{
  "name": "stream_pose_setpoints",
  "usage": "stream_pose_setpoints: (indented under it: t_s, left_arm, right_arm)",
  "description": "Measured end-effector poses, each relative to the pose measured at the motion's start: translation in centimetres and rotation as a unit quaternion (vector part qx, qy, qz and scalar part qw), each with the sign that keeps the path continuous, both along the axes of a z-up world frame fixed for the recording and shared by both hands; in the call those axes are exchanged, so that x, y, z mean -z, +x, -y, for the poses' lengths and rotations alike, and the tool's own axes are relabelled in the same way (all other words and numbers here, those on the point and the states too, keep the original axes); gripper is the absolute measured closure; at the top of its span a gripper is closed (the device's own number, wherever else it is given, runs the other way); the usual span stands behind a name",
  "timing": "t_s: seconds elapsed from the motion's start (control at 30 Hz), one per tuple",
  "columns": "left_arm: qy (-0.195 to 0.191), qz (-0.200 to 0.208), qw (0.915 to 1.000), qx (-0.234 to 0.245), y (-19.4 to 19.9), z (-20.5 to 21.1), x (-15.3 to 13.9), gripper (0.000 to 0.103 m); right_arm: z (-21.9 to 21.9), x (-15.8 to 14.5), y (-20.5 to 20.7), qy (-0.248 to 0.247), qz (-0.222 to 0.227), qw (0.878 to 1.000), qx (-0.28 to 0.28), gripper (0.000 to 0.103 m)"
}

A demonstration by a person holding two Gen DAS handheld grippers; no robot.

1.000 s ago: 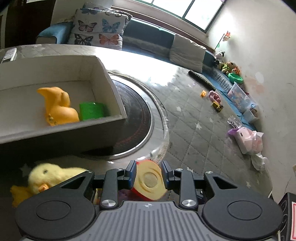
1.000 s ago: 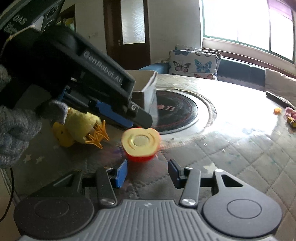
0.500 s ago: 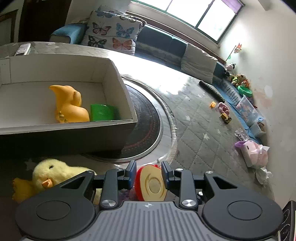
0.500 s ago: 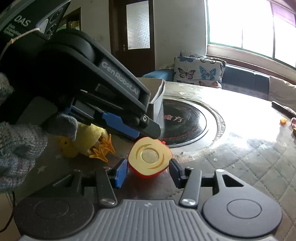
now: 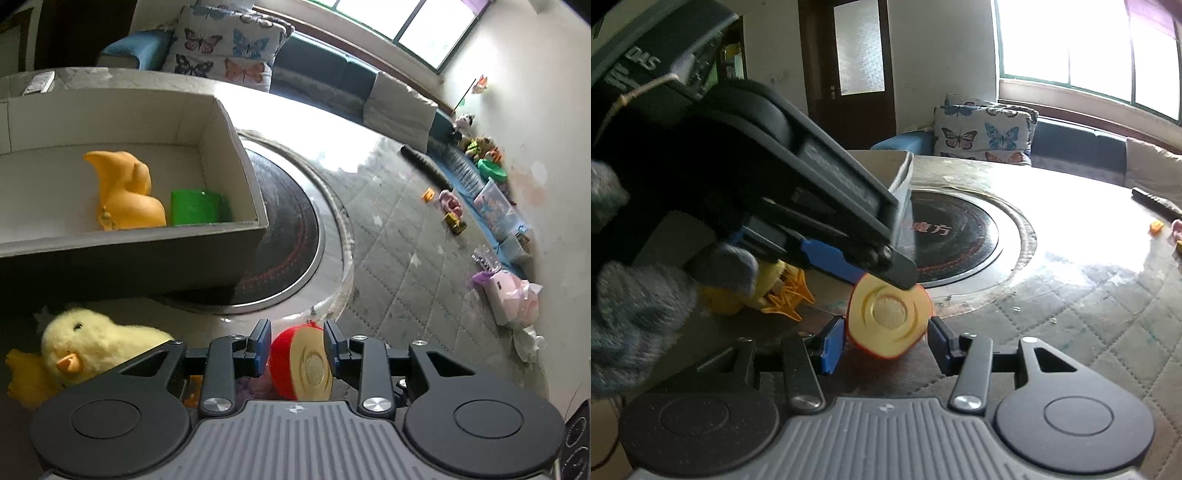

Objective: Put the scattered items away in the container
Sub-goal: 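Close the left tool on the red-and-cream round toy, then carry the red-and-cream toy into the white box and open the left tool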

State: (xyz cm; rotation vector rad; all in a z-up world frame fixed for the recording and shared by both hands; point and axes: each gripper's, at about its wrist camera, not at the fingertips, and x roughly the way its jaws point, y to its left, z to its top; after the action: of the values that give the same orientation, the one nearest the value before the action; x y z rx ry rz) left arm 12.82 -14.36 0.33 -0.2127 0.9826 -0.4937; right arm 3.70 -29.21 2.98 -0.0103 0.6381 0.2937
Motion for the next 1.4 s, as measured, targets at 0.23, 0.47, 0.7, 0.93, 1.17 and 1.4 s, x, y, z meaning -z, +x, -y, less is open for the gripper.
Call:
stream_pose_setpoints:
  t_s: [0.23,0.47,0.7,0.93,1.17,1.4]
  left_arm:
    - [-0.011,-0.011,0.9999,-0.001,-0.4,-0.2,0.2,0.07]
    - [-0.025,-0.024,0.9994,-0.004,-1.2,-0.6,0.7,0.073]
    - [-0.051,0.005,0.9986,-0.014,-2.5,-2.0,-1.3,0.078]
    - [-0.042,-0.009,0.9991,-0.009,-2.0,-1.9,-0.6,0.081]
    - [-0.037,-0.013,0.9992,-0.01,-1.8,-1.4,-0.2,0.079]
    - [-0.04,-0.01,0.9989,-0.021,-1.3,-0.8,-0.2,0.077]
  right_arm:
    - [0.4,0.1,0.6,0.01,-0.005,1.0,0.013,0.053]
    - [0.0,-0.8,0.2,0.004,0.01,1.0,0.004,0.063]
    - [-0.9,-2.4,-0.4,-0.007,0.039,0.999,-0.014,0.066]
    - [-1.1,-1.6,-0.8,-0.008,0.022,1.0,-0.008,0.065]
    - [-0.6,-1.1,-1.1,-0.003,0.018,1.0,0.0,0.062]
    - [1.1,-0.7,-0.2,0.013,0.011,1.0,0.012,0.043]
